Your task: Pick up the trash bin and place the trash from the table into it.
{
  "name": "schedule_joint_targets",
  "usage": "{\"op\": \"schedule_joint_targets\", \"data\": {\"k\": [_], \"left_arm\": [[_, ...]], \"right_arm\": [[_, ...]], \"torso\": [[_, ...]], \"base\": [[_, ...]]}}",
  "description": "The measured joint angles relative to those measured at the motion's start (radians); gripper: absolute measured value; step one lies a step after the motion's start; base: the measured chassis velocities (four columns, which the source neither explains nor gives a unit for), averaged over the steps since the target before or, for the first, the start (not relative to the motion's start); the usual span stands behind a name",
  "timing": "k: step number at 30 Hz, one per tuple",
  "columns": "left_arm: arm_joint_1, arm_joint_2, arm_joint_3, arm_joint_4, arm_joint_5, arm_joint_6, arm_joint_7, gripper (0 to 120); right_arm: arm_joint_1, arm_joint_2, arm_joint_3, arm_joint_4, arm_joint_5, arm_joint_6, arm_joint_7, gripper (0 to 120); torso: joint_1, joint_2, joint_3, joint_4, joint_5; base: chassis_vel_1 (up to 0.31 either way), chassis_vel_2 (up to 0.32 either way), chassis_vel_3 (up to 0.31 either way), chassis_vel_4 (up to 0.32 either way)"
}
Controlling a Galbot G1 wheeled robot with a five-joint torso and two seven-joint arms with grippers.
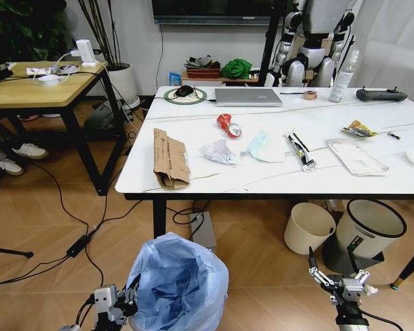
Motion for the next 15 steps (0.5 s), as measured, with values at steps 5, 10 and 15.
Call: {"op": "schedule_joint_targets", "data": {"k": [5, 10, 15], "left_arm": [[0.003, -0.001, 0.005, -0.005, 0.002, 0.0, 0.0, 0], [0.008, -0.002, 0.009, -0.007, 0.008, -0.003, 0.005, 0], [0.01, -0.003, 0.009, -0.007, 0.009, -0.005, 0.006, 0]], "right_arm": [[-0.012, 0.0, -0.001, 0.015, 0.0, 0.002, 0.0, 100], [-0.015, 0.0, -0.002, 0.023, 0.001, 0.002, 0.0, 100], [-0.042, 0.0, -0.03, 0.064, 0.05, -0.029, -0.004, 100]], "torso": [[0.009, 0.022, 0.013, 0.0, 0.0], [0.017, 0.041, 0.024, 0.0, 0.0], [0.026, 0.068, 0.041, 0.0, 0.0]], "base": [[0.0, 0.0, 0.0, 0.0], [0.0, 0.0, 0.0, 0.0], [0.0, 0.0, 0.0, 0.0]]}}
